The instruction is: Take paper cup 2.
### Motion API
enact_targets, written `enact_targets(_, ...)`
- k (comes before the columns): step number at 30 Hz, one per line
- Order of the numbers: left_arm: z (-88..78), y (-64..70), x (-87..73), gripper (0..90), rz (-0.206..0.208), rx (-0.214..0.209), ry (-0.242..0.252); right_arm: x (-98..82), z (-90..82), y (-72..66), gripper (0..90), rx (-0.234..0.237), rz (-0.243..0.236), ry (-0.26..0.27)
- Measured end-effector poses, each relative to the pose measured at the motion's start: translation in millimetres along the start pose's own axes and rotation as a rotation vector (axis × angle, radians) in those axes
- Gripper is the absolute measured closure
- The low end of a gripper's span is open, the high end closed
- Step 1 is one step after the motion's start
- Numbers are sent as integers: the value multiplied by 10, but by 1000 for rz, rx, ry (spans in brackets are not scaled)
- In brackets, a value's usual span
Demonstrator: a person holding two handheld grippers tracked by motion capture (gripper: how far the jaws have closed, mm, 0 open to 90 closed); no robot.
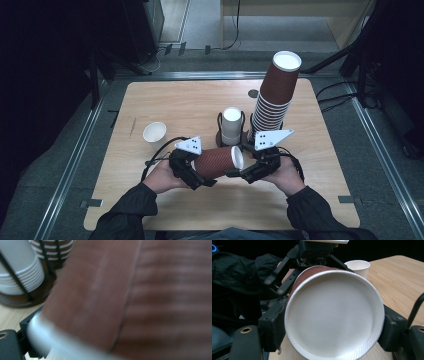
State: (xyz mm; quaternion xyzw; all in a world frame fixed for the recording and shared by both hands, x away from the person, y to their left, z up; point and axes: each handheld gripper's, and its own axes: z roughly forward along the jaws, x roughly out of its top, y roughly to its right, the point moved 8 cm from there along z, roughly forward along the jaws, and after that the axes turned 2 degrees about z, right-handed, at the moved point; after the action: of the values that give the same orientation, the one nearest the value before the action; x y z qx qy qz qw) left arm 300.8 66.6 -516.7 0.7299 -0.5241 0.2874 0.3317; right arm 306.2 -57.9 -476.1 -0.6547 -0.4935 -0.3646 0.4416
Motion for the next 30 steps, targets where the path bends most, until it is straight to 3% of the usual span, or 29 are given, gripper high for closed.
enact_targets(6, -77, -14, 37, 56, -22, 10, 60, -6, 26, 9, 233, 19, 26, 16)
enact_targets(18, -104, -16, 25, 99, -3, 18, 15, -33, 33, 19, 230, 23, 40, -17)
enact_targets(20, -132, -21, 41, 99, -10, 25, 18, -38, 43, 37, 148, 3, 54, -32)
enact_targets(23, -165, -60, 8, 99, -6, 50, -14, -63, 39, 72, 137, -11, 72, -54)
enact_targets(27, -173, -107, -51, 99, -17, 67, -59, -124, 41, 82, 137, -29, 41, -102)
enact_targets(30, -178, -115, -74, 99, -21, 67, -80, -179, 39, 104, 139, -67, 17, -145)
